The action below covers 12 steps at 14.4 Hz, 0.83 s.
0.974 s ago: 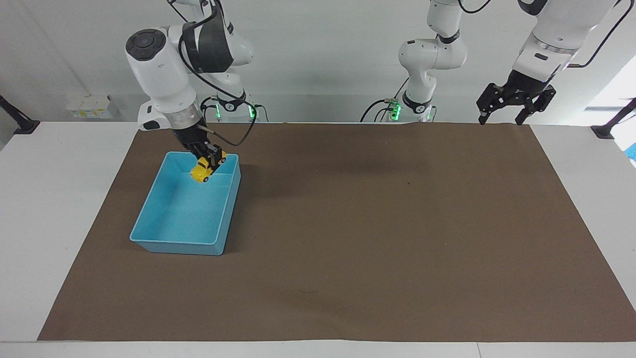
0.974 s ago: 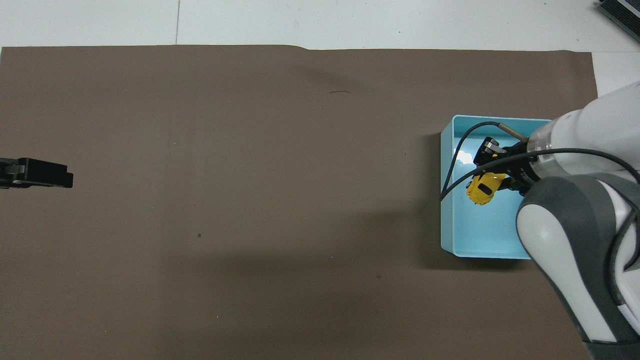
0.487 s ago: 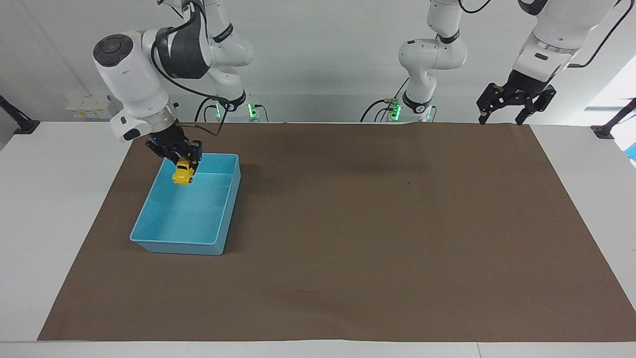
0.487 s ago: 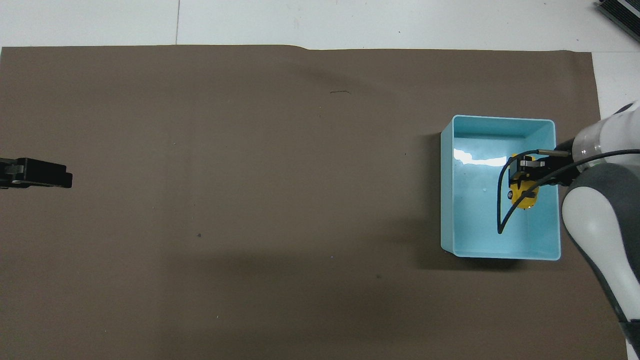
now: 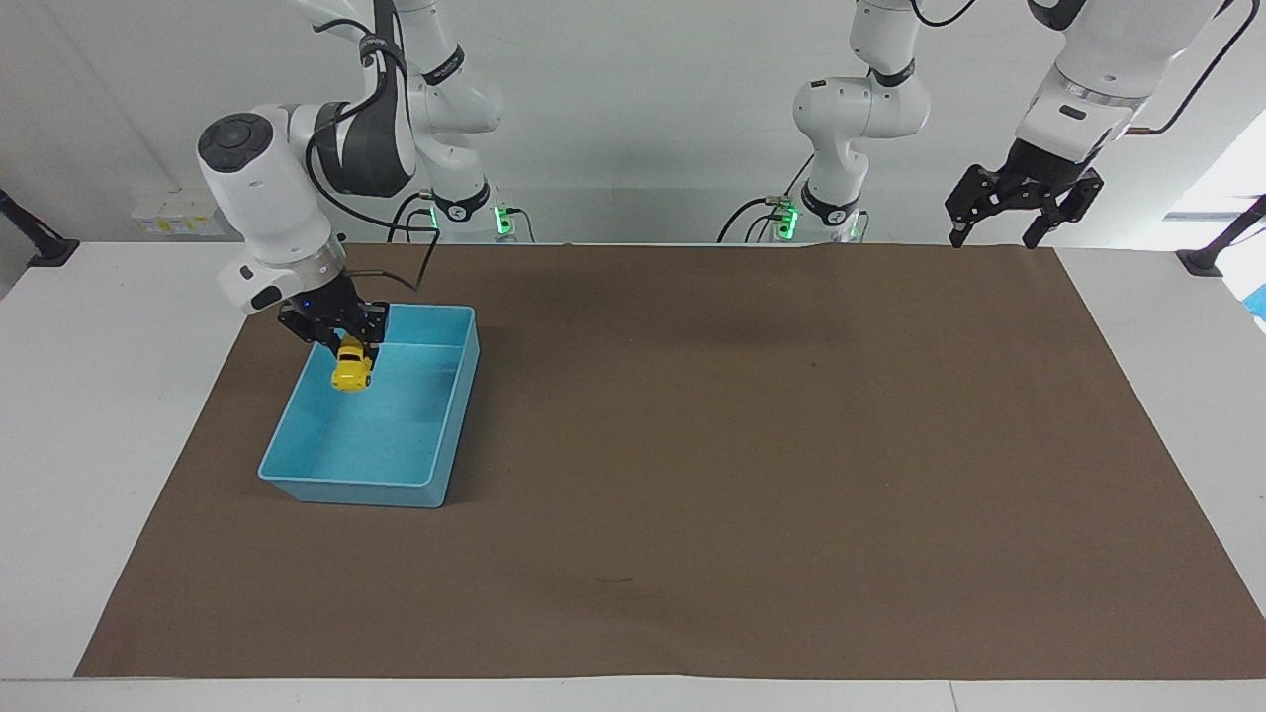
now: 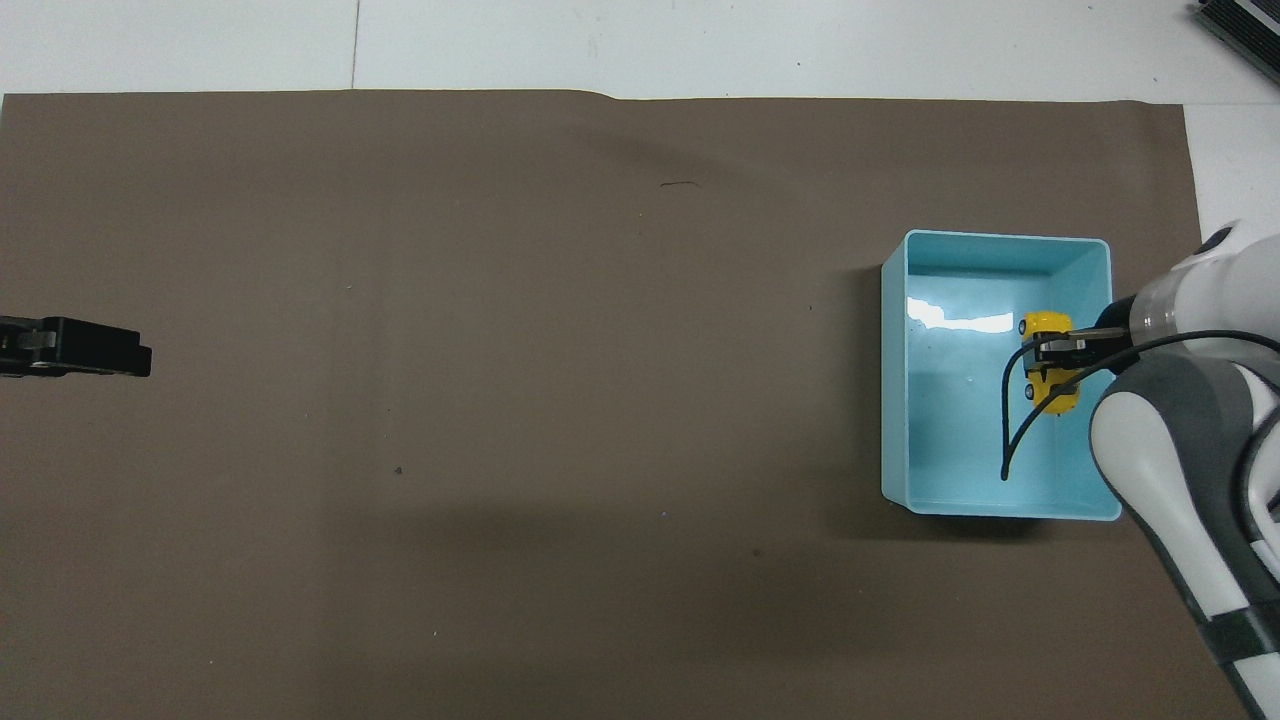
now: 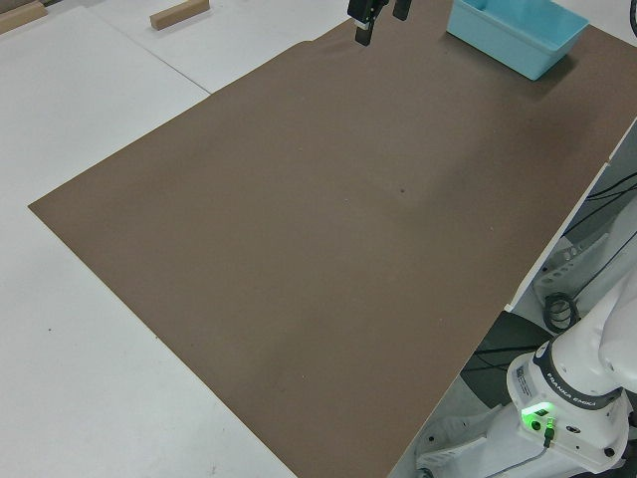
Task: Wind up and store yellow beetle car
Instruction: 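Lower the car into the blue box and open the right gripper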
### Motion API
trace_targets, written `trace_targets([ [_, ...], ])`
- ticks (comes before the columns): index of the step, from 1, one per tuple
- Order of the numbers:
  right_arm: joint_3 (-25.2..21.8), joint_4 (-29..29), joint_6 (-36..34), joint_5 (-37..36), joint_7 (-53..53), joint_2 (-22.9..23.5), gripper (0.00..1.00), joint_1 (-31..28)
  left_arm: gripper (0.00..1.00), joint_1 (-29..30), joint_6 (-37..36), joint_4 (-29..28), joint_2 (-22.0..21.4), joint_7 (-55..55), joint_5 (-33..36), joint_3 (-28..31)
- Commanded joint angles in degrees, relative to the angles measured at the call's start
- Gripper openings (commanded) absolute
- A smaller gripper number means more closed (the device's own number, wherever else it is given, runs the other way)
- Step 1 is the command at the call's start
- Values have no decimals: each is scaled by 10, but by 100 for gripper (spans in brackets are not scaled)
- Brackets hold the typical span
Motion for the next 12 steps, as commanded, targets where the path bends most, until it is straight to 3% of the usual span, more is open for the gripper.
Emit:
trace_targets([
  [1, 4, -39, 57, -7, -10, -2, 0, -4, 100, 12, -10, 4, -4, 10, 5, -8],
  [12, 5, -185, 256, -5, -9, 20, 0, -5, 100, 20, -10, 3, -2, 13, 5, -11],
])
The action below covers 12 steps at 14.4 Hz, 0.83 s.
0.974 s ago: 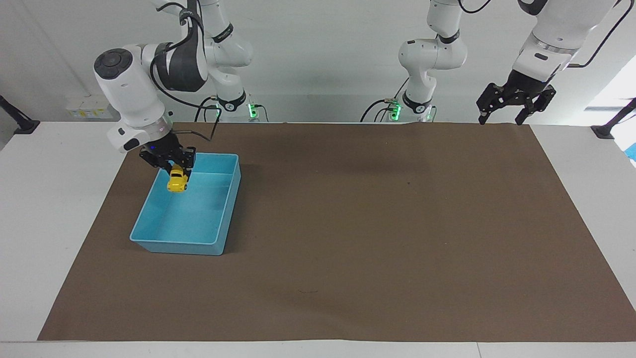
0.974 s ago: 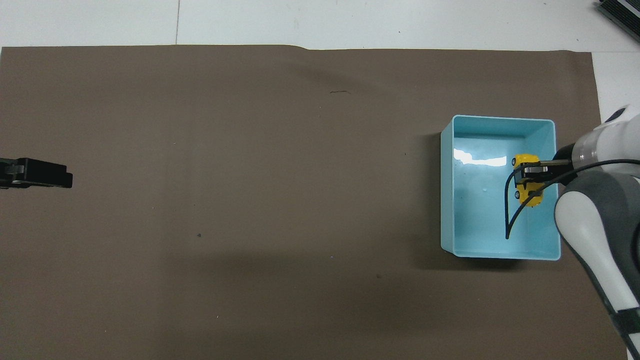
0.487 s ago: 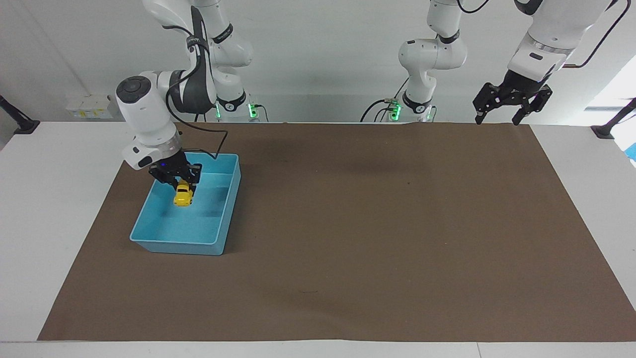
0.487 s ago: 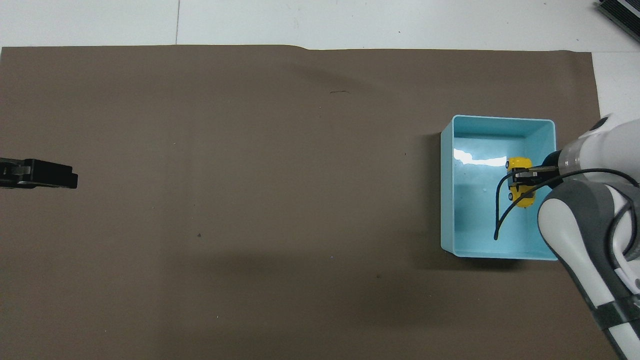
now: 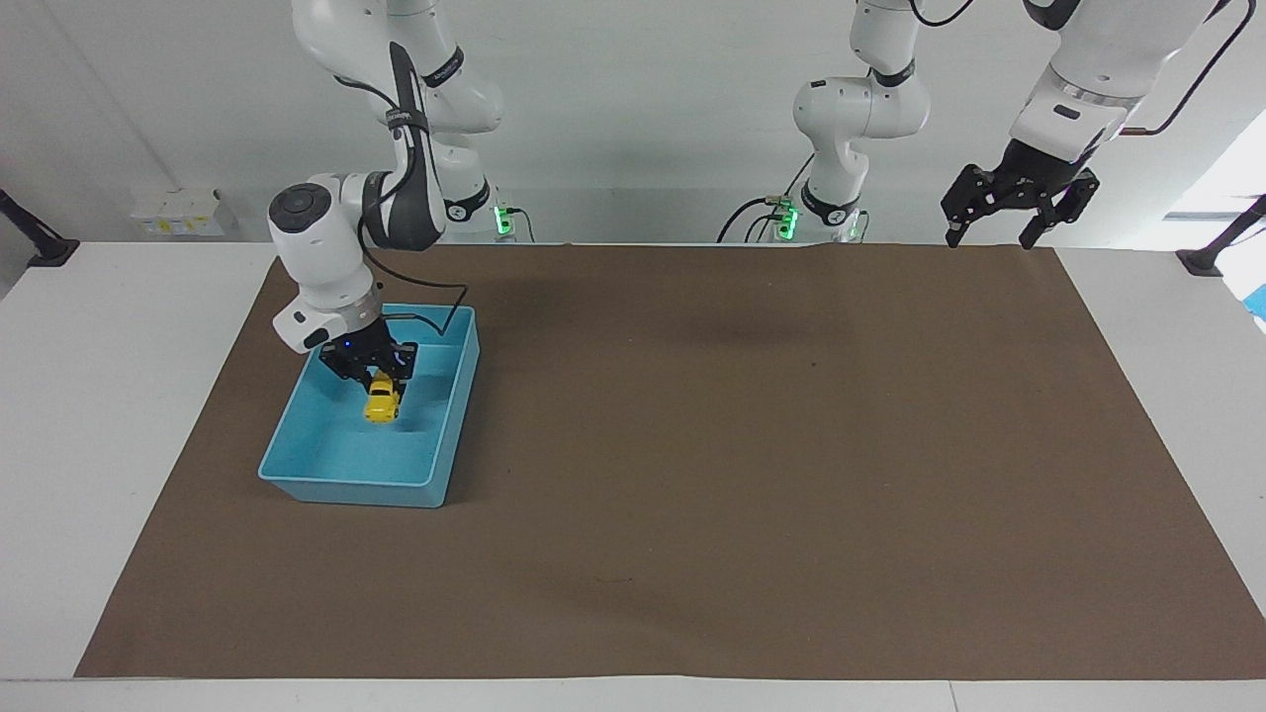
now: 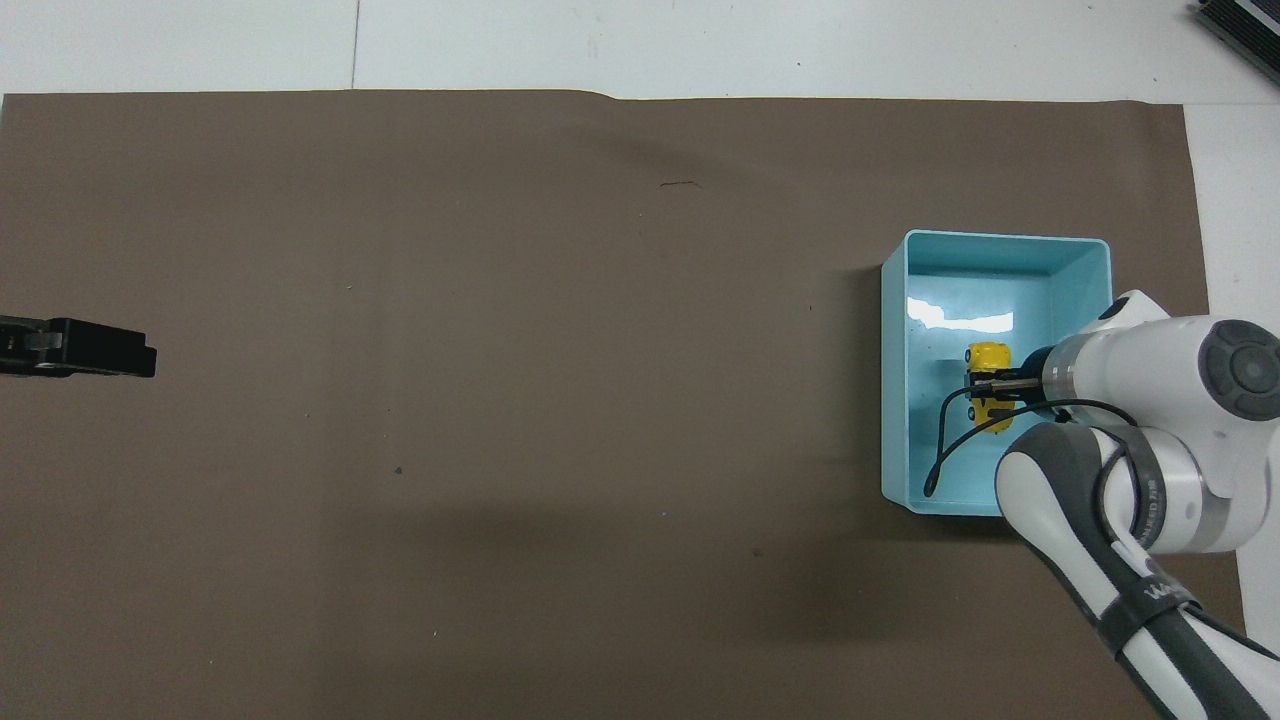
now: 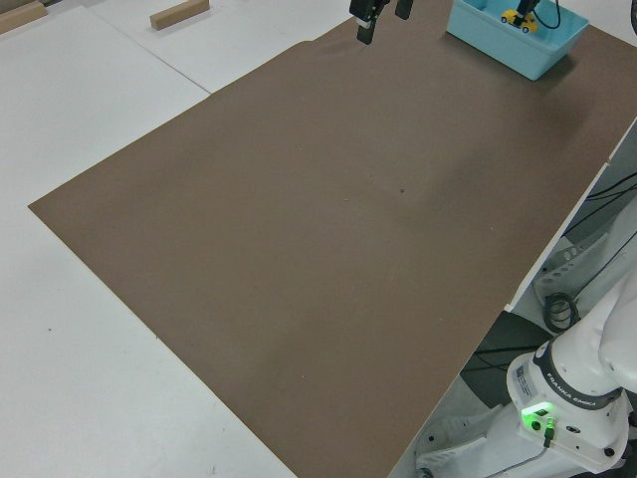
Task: Wind up and store yellow beetle car
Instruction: 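Lower the car into the blue box and open the right gripper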
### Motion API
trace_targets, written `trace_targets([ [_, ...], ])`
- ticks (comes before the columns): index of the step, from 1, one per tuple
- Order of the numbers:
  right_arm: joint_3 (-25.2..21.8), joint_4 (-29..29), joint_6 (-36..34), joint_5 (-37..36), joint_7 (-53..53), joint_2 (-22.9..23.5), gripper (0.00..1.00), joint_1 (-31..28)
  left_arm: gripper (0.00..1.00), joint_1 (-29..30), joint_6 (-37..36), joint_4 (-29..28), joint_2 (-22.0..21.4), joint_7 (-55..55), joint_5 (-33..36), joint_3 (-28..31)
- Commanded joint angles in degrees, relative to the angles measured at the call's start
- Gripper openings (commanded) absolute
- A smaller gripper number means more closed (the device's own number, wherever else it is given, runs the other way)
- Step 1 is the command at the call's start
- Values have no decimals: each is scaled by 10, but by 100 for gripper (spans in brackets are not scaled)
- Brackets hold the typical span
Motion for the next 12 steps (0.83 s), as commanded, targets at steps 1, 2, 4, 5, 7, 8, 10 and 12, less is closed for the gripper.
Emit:
trace_targets([
  [1, 4, -40, 52, -4, -9, -2, 0, -6, 100, 20, -9, 3, -2, 11, 5, -11],
  [2, 4, -44, 57, -4, -10, 0, 0, -6, 100, 20, -9, 3, -2, 11, 5, -11],
  [4, 5, -45, 57, -4, -10, 4, 0, -6, 100, 25, -10, 3, -2, 12, 5, -13],
  [5, 5, -43, 57, -4, -5, 5, 34, -3, 100, 29, -10, 3, -2, 12, 5, -13],
  [7, 5, -32, 49, -4, -7, 8, 100, -6, 100, 29, -10, 3, -2, 12, 5, -14],
  [8, 4, -27, 43, -3, -10, 5, 100, -7, 100, 29, -10, 3, -2, 12, 5, -14],
  [10, 5, -15, 15, -4, -14, -14, 100, -4, 100, 29, -10, 3, -2, 12, 5, -13],
  [12, 5, 16, -48, -1, -7, -28, 100, 0, 100, 29, -10, 3, -2, 11, 5, -13],
])
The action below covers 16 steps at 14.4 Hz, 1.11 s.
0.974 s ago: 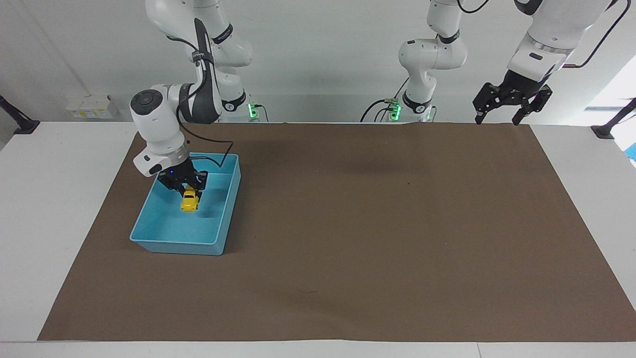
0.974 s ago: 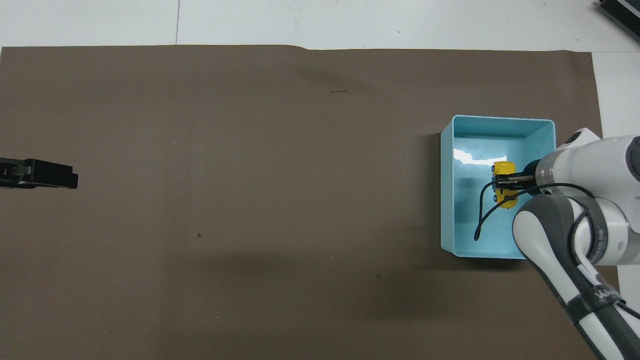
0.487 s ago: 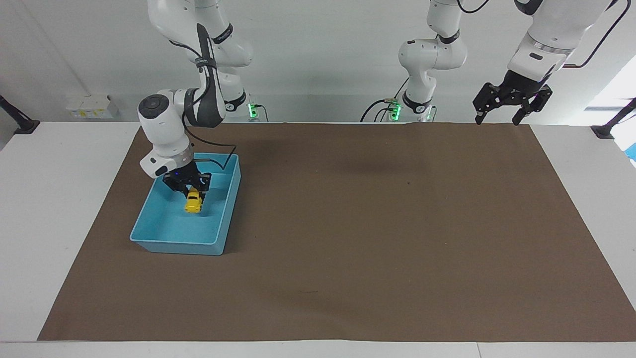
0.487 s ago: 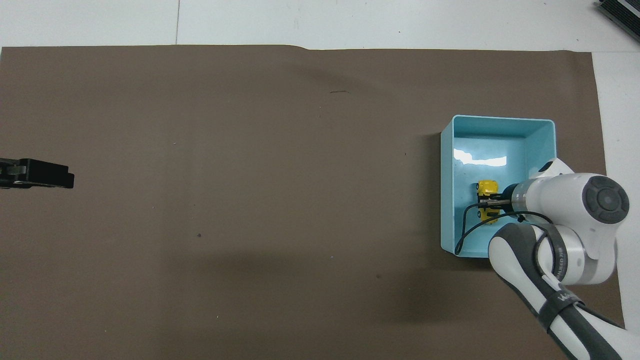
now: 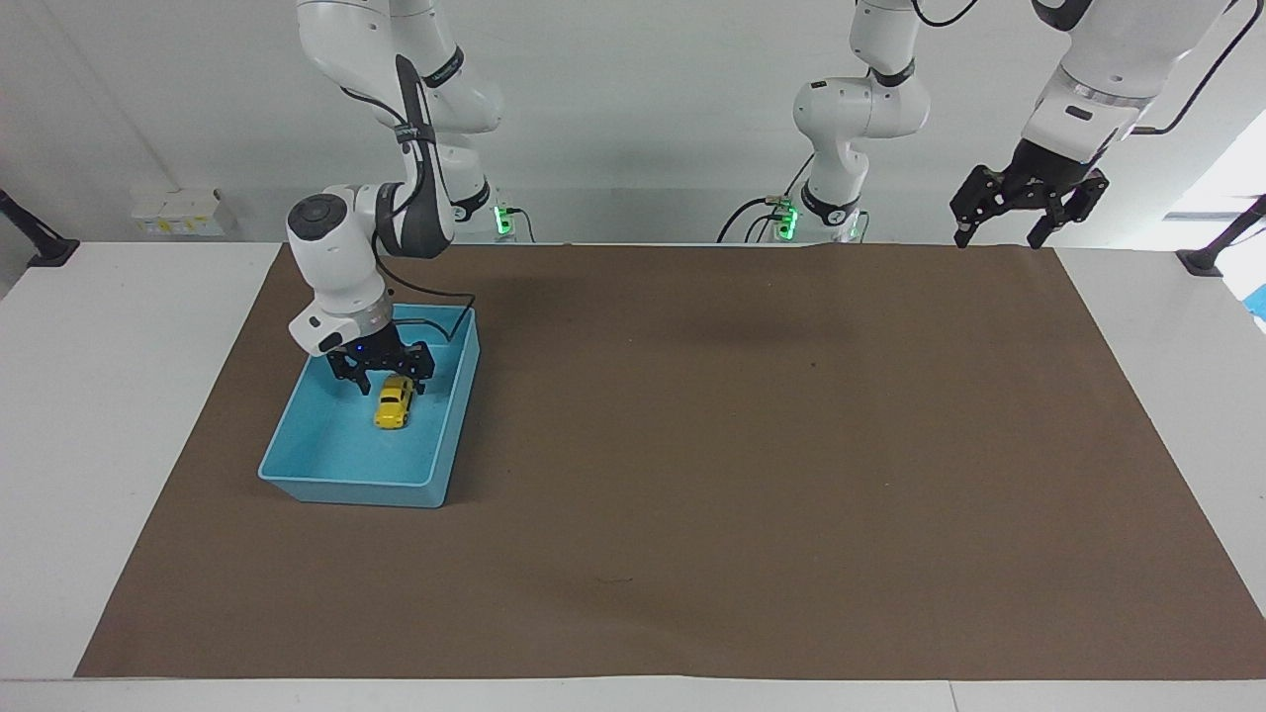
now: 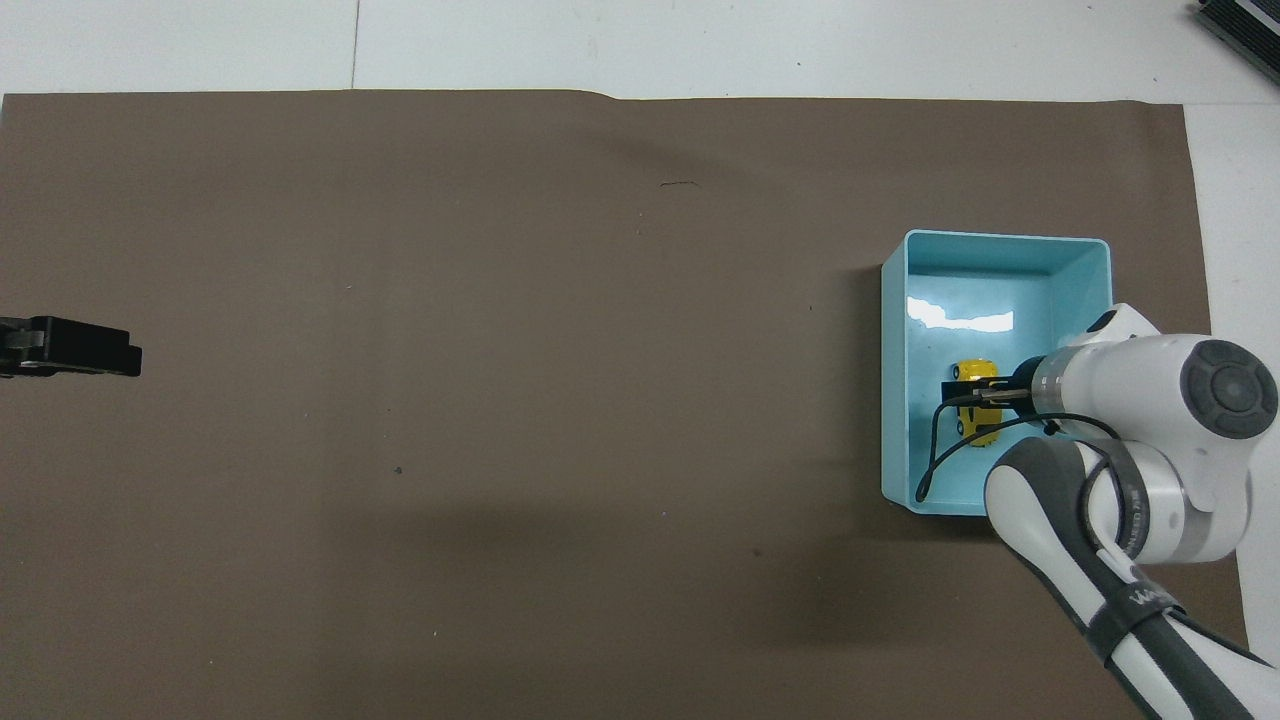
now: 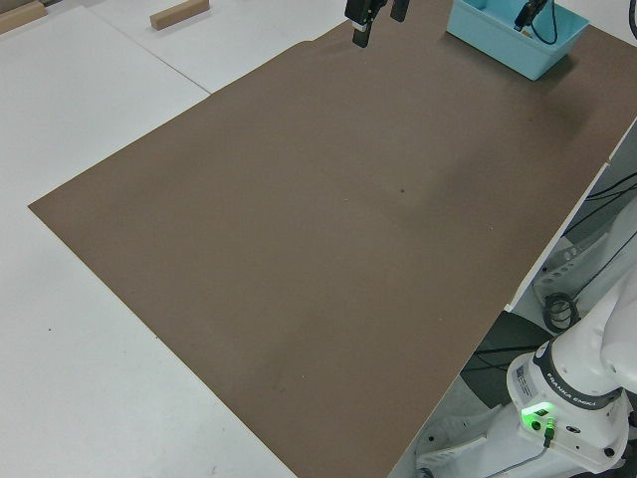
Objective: Wind up and store yellow beetle car
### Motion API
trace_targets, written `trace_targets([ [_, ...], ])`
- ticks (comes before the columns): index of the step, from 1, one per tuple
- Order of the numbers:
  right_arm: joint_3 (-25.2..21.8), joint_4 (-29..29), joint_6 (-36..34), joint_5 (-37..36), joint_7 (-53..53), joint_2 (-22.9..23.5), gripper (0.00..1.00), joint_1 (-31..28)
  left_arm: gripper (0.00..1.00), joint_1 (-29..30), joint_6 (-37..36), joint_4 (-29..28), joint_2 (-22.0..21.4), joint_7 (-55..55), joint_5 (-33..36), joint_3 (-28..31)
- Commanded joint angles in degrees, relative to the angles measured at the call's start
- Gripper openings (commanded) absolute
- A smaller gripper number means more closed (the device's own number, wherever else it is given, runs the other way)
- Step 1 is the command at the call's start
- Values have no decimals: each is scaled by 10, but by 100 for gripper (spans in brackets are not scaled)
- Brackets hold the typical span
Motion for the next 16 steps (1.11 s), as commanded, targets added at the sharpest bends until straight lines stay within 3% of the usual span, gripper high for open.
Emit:
trace_targets([
  [1, 4, 52, -84, 1, -9, -23, 100, -4, 100, 15, -10, 3, -2, 9, 5, -10],
  [4, 3, 137, -194, 1, -10, -22, 100, -9, 100, 18, -11, 4, -4, 5, 5, -3],
  [10, 2, 262, -336, -5, 32, -22, 100, -9, 100, 16, -11, 4, -4, 5, 6, 5],
  [16, 8, 355, -420, -5, 56, -24, 100, 0, 100, 16, -11, 5, -4, 5, 6, 5],
])
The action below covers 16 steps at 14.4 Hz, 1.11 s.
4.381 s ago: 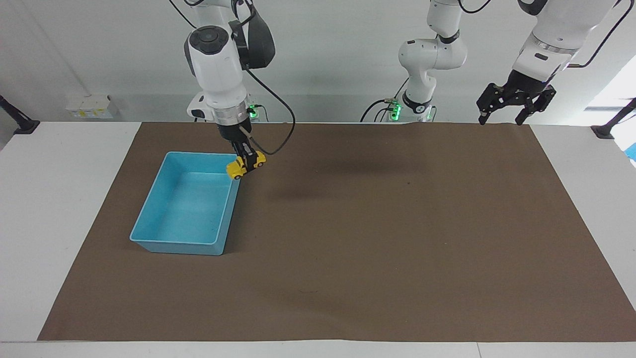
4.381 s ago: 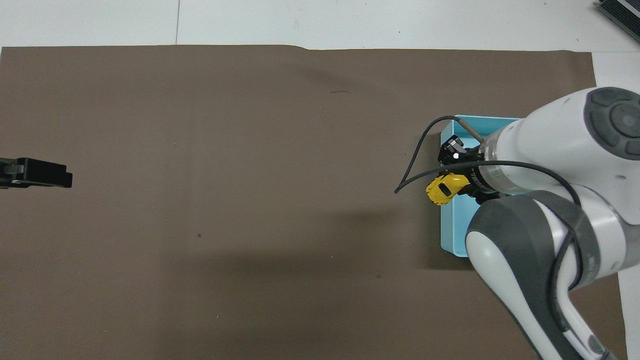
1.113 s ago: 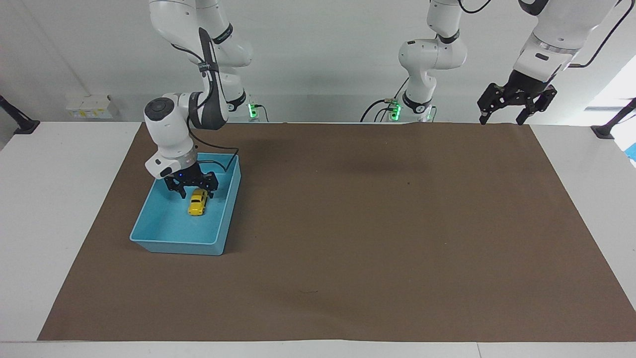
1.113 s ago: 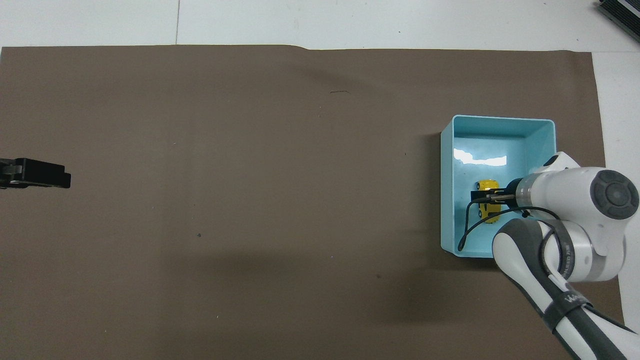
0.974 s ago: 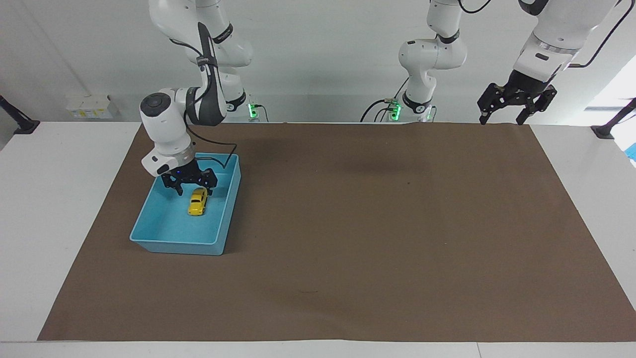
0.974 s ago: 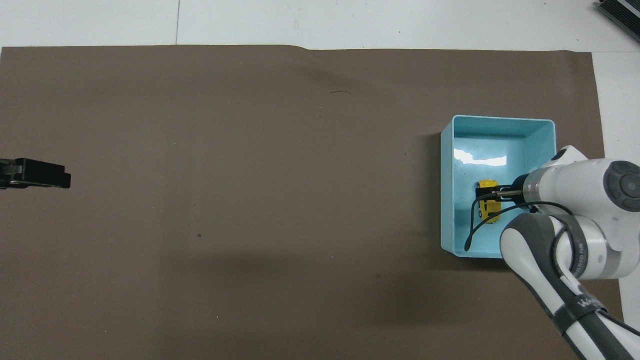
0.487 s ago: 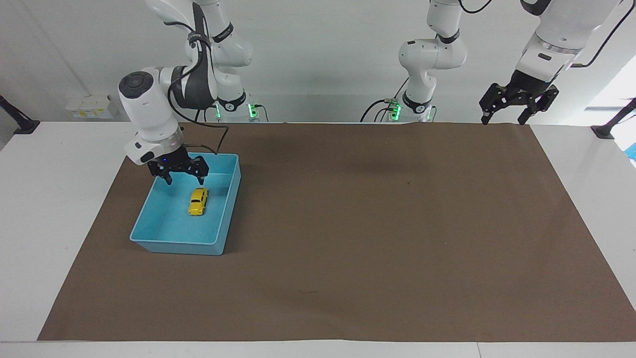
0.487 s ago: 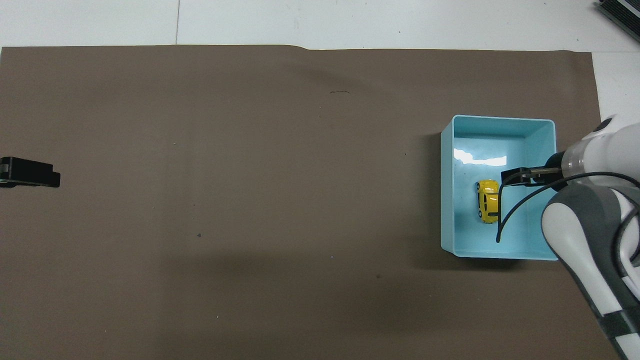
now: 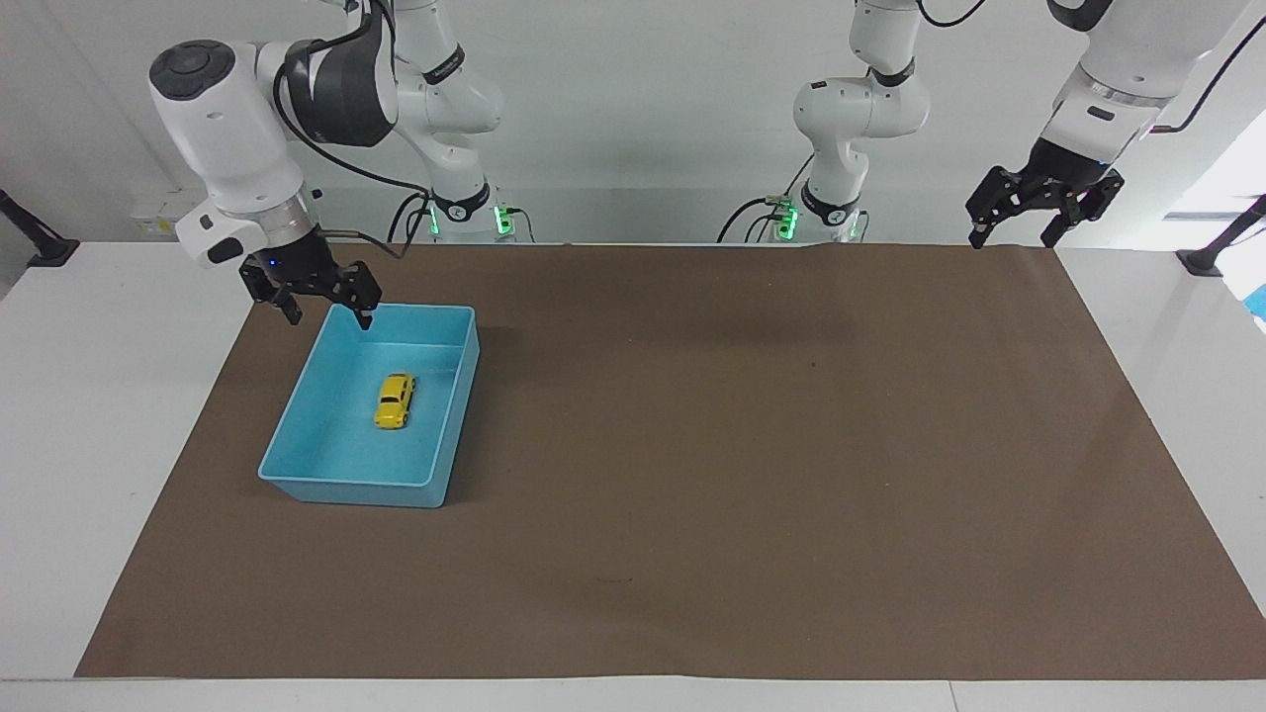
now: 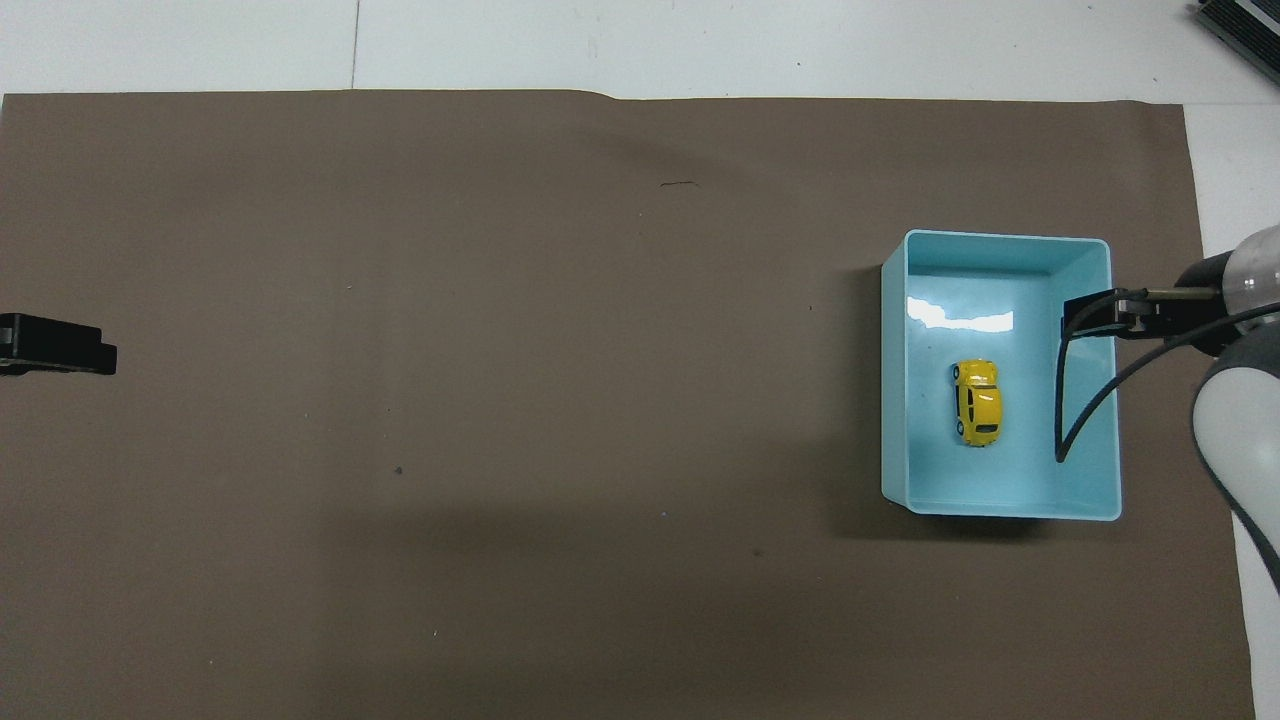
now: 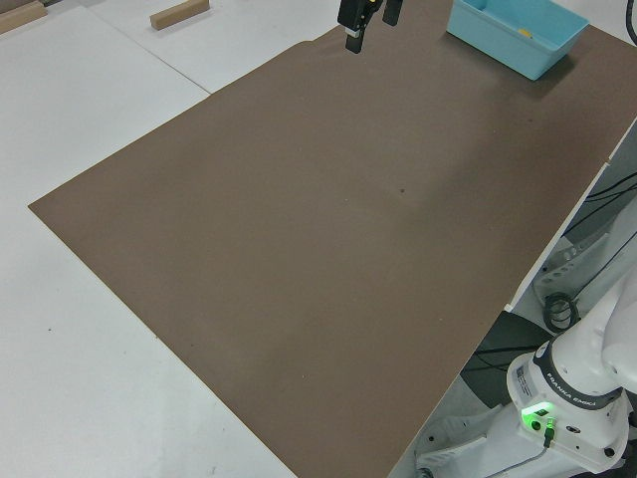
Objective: Wind up and store yellow beetle car
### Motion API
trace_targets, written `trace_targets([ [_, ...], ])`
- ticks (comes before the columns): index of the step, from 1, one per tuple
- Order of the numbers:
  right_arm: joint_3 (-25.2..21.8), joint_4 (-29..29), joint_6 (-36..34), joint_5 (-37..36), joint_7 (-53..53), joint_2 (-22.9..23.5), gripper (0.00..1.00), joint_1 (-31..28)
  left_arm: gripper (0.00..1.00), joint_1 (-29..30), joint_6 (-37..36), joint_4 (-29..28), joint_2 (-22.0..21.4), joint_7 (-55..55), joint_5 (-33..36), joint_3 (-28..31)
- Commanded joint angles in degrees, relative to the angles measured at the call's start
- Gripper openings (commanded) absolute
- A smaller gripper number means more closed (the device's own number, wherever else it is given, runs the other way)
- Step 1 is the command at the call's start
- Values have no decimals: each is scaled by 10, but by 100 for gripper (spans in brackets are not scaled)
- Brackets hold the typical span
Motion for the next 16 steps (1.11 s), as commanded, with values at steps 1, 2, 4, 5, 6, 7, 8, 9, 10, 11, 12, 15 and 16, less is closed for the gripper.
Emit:
trace_targets([
  [1, 10, 51, -57, 2, 20, 7, 100, 1, 100, 8, -11, 5, -4, 5, 6, -6],
  [2, 9, 75, -79, 5, 25, 10, 100, -1, 100, 8, -10, 4, -4, 5, 6, -6],
  [4, 7, 110, -118, 6, 25, 17, 100, -4, 100, 8, -11, 5, -4, 5, 6, -6],
  [5, 7, 116, -128, 6, 25, 16, 100, -5, 100, 8, -11, 5, -4, 5, 6, -6],
  [6, 7, 117, -138, 7, 25, 15, 100, -6, 100, 8, -11, 4, -4, 5, 6, -6],
  [7, 7, 123, -150, 9, 25, 13, 100, -5, 100, 8, -11, 4, -4, 5, 6, -6],
  [8, 7, 137, -164, 12, 28, 13, 100, -5, 100, 8, -11, 4, -4, 5, 6, -6],
  [9, 9, 144, -169, 14, 34, 12, 100, -5, 100, 8, -11, 5, -4, 5, 6, -6],
  [10, 7, 138, -161, 17, 36, 6, 100, -5, 100, 8, -11, 4, -4, 5, 6, -6],
  [11, 7, 125, -156, 16, 36, -2, 100, -5, 100, 8, -10, 5, -4, 5, 6, -6],
  [12, 7, 107, -146, 16, 35, -12, 100, -5, 100, 8, -11, 4, -4, 5, 6, -6],
  [15, 7, 78, -131, 16, 29, -29, 100, -5, 100, 8, -11, 5, -4, 5, 6, -6],
  [16, 5, 81, -137, 16, 25, -28, 100, -6, 100, 8, -11, 4, -4, 5, 6, -6],
])
